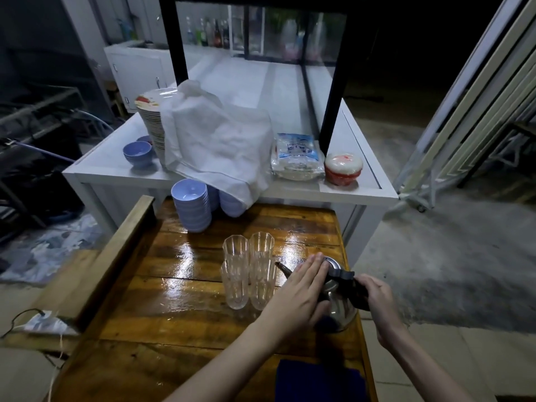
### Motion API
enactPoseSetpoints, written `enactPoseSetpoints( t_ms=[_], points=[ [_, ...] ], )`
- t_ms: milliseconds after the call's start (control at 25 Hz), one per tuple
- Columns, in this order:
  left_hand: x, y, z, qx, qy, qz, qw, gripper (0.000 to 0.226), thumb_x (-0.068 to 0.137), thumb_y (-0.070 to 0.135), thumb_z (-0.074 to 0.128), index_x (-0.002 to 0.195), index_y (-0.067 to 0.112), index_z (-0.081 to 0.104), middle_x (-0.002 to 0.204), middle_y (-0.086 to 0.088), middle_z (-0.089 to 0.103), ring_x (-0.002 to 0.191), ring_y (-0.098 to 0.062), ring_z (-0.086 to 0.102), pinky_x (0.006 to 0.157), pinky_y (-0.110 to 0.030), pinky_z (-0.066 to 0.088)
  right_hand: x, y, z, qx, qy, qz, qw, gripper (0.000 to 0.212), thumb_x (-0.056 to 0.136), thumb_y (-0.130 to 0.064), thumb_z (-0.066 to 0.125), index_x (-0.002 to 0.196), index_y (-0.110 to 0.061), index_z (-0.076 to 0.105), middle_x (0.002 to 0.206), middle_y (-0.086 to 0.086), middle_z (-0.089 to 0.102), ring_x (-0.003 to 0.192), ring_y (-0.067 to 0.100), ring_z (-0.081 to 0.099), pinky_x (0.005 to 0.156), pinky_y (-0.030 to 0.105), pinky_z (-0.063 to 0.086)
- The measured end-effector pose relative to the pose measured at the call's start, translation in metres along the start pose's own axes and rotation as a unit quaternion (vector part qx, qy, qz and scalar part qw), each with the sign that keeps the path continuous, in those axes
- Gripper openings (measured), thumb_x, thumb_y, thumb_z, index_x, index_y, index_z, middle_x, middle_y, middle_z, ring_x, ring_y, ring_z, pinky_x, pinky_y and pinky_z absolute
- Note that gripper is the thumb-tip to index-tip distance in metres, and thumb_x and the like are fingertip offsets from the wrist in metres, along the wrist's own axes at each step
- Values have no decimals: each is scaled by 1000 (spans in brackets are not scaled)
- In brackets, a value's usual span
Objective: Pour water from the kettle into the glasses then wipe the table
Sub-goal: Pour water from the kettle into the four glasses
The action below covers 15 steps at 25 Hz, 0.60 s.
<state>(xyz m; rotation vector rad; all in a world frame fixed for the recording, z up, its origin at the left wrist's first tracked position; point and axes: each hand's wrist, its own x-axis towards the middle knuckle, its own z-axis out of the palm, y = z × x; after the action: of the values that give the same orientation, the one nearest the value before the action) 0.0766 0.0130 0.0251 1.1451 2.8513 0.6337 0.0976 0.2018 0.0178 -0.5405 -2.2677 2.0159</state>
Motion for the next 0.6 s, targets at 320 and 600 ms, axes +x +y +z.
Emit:
enactPoseSetpoints(
  t_ms=[320, 600],
  points=[
    [-1, -1, 0, -45, 5, -27, 999, 76, 90, 55, 10, 152, 13, -2, 160, -4, -10, 144, -11, -18, 109, -24, -24, 12, -12, 0, -52, -13, -20, 998, 33, 99, -15, 47, 87, 3, 71, 82, 16, 71, 77, 19, 67, 65, 28, 52],
    [-2, -2, 0, -62, 16, -39, 997, 74, 95, 55, 16, 152, 11, -2, 161, -4, -9, 145, -11, -17, 110, -22, -23, 17, -17, 1, -73, -19, -36, 996, 33, 98, -16, 50, 81, 4, 69, 70, 7, 65, 64, 10, 61, 59, 24, 48]
  ],
)
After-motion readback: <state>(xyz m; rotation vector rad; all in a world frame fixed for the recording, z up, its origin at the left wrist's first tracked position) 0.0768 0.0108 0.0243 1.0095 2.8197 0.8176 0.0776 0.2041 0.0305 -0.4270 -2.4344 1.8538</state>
